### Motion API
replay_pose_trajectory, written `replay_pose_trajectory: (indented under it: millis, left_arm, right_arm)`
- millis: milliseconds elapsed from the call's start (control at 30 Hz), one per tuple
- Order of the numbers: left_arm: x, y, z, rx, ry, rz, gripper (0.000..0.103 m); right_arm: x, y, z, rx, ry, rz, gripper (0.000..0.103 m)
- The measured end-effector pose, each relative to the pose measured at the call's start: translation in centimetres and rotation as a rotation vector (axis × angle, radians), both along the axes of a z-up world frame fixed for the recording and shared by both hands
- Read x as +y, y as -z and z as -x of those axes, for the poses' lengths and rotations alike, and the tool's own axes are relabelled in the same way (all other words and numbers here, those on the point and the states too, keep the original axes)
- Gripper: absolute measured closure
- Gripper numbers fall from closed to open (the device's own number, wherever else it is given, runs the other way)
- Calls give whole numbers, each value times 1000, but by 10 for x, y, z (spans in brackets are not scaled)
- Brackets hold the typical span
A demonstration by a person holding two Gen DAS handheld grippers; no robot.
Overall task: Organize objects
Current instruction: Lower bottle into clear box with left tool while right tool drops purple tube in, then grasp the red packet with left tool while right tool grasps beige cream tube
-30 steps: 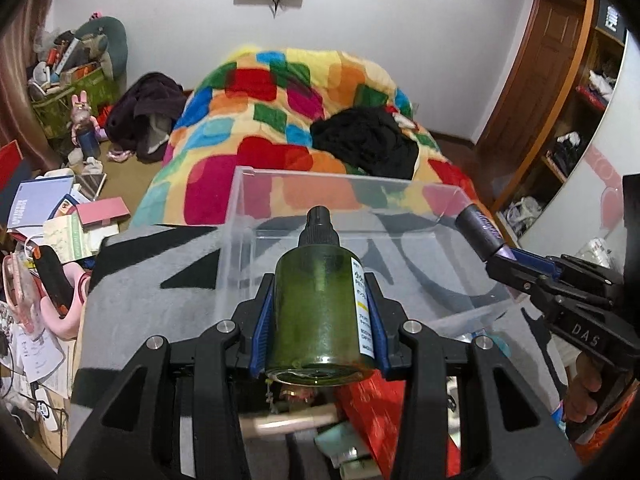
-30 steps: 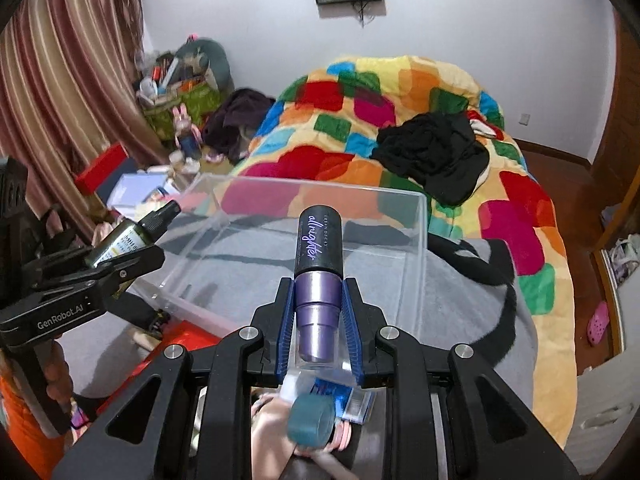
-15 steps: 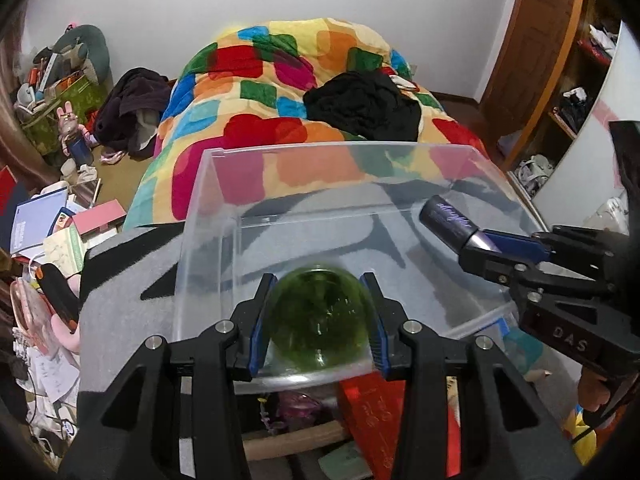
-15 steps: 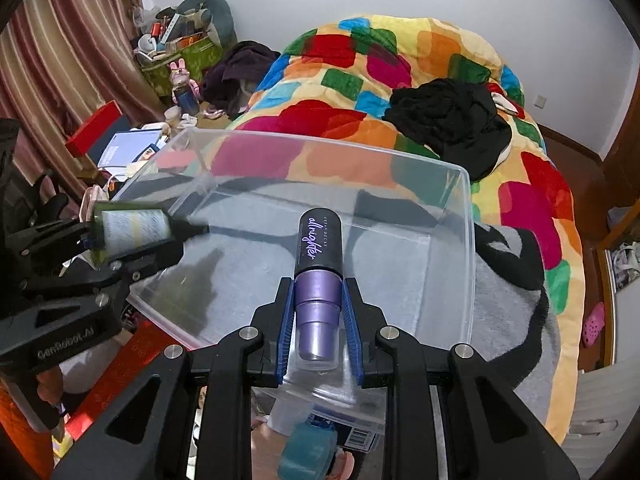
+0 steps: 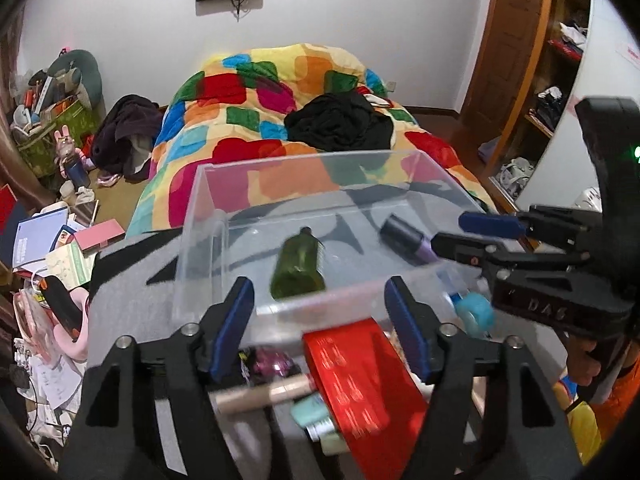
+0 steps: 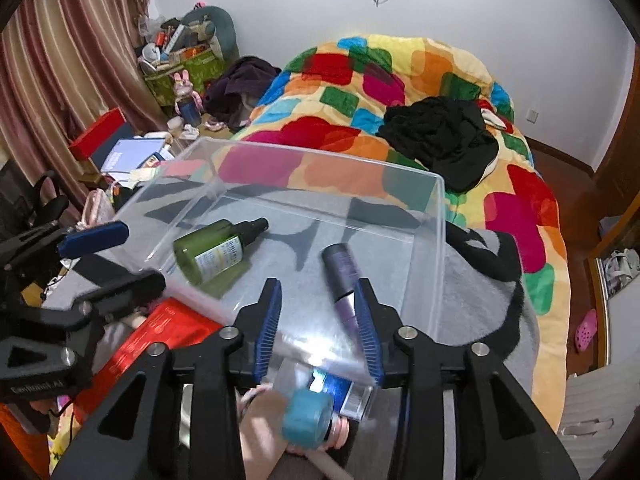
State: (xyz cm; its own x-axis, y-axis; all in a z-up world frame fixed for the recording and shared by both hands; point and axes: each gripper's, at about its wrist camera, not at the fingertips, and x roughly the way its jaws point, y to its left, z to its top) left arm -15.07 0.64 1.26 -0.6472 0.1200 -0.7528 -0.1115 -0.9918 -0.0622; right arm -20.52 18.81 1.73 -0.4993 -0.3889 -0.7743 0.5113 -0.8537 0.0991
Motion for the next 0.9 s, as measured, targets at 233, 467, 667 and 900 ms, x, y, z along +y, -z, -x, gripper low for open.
replay_pose_trajectory:
  millis: [233, 467, 667, 900]
  left_arm:
    - [17, 12, -27, -15, 40, 5, 22]
    - [33, 33, -47, -29, 61, 90, 20]
    - [15, 43, -59, -34, 21, 101, 20]
    - [-3, 55, -67, -72, 6, 81, 27]
  right_arm:
    - [22, -6, -37, 52, 10, 21, 51]
    - [33, 13, -68, -5, -10, 47, 47]
    - [29, 34, -89, -55, -49, 54, 47]
    - [30, 59, -88, -138, -50, 77, 47]
